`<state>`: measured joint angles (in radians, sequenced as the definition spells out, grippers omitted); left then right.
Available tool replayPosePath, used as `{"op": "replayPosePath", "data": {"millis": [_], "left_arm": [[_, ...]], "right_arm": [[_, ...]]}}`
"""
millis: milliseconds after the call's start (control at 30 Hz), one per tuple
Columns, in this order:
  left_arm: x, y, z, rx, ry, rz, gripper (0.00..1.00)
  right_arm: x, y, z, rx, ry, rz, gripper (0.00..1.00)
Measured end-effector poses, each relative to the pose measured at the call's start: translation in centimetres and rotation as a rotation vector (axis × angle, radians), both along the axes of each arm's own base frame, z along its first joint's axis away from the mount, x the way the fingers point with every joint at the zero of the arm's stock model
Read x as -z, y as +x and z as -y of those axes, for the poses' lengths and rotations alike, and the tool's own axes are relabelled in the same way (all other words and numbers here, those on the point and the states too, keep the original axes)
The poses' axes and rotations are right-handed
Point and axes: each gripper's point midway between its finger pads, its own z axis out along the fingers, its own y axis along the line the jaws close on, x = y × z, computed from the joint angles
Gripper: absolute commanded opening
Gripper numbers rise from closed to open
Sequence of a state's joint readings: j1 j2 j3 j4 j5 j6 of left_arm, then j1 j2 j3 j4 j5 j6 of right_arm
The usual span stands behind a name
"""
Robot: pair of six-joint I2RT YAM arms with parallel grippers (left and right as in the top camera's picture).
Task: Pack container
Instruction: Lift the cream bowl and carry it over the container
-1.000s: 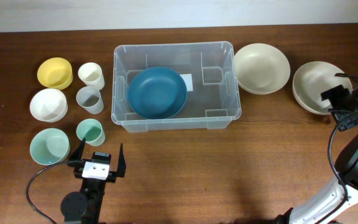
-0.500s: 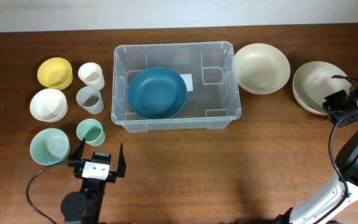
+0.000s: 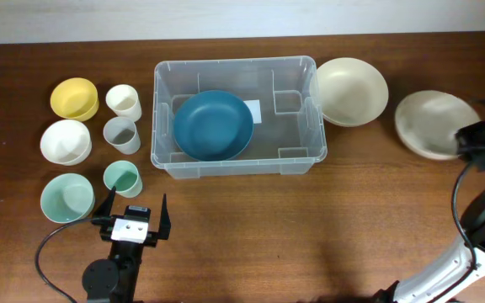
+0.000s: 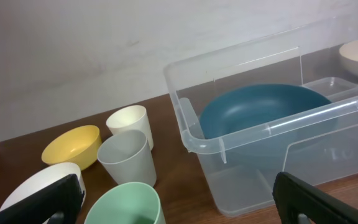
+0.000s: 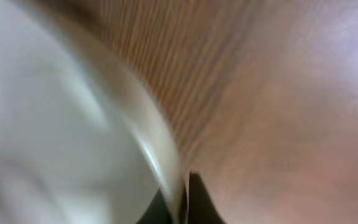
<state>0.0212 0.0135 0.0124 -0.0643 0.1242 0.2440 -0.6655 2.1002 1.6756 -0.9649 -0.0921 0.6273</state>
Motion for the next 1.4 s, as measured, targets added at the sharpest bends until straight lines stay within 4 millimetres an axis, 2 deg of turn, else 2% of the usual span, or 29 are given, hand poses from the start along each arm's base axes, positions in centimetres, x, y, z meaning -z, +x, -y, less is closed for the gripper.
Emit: {"op": "replayPosePath", "data": {"millis": [133, 200, 233, 267, 300, 333, 433, 533, 600, 700, 800, 933, 1033, 1100, 1200, 1400], "left_arm": [[0.0, 0.0, 0.0, 0.0, 0.0, 0.0, 1.0], [0.0, 0.0, 0.0, 0.0, 0.0, 0.0, 1.0], [0.0, 0.0, 0.0, 0.0, 0.0, 0.0, 1.0], [0.0, 0.0, 0.0, 0.0, 0.0, 0.0, 1.0], [0.0, 0.0, 0.0, 0.0, 0.0, -0.001, 1.0], [0.0, 0.0, 0.0, 0.0, 0.0, 0.0, 1.0], [0.0, 0.0, 0.0, 0.0, 0.0, 0.0, 1.0], [0.0, 0.0, 0.0, 0.0, 0.0, 0.0, 1.0], [0.0, 0.0, 0.0, 0.0, 0.0, 0.0, 1.0], [0.0, 0.0, 0.0, 0.0, 0.0, -0.001, 1.0], [0.0, 0.0, 0.0, 0.0, 0.0, 0.0, 1.0], [0.0, 0.0, 0.0, 0.0, 0.0, 0.0, 1.0], [0.0, 0.0, 0.0, 0.0, 0.0, 0.0, 1.0], [0.0, 0.0, 0.0, 0.0, 0.0, 0.0, 1.0], [0.0, 0.0, 0.0, 0.0, 0.0, 0.0, 1.0], [0.0, 0.0, 0.0, 0.0, 0.0, 0.0, 1.0]], "right_arm": [[-6.4, 0.3, 3.4, 0.053, -0.051, 0.068, 0.04], [-9.2, 0.6, 4.2, 0.06, -0.068, 0.114, 0.04], [-12.1, 1.2, 4.2, 0.045, -0.073, 0.178, 0.04], [-14.2, 1.7, 3.8, 0.022, -0.07, 0.23, 0.04], [-16.8, 2.4, 2.8, -0.011, -0.055, 0.292, 0.04], [-18.2, 2.8, 2.0, -0.037, -0.049, 0.328, 0.04], [-23.0, 4.2, -2.9, -0.169, 0.0, 0.433, 0.04], [-26.4, 6.2, -10.2, -0.364, 0.043, 0.507, 0.04], [-27.6, 7.6, -16.0, -0.517, 0.077, 0.54, 0.04], [-27.7, 8.9, -24.2, -0.725, 0.128, 0.554, 0.04], [-27.4, 9.4, -31.6, -0.901, 0.157, 0.562, 0.04], [-26.1, 9.2, -39.4, -1.066, 0.172, 0.548, 0.04], [-23.9, 9.1, -44.0, -1.141, 0.178, 0.509, 0.04], [-22.0, 9.4, -46.0, -1.168, 0.186, 0.48, 0.04], [-18.6, 9.8, -47.8, -1.171, 0.203, 0.416, 0.04], [-12.4, 10.3, -48.0, -1.115, 0.233, 0.273, 0.04]]}}
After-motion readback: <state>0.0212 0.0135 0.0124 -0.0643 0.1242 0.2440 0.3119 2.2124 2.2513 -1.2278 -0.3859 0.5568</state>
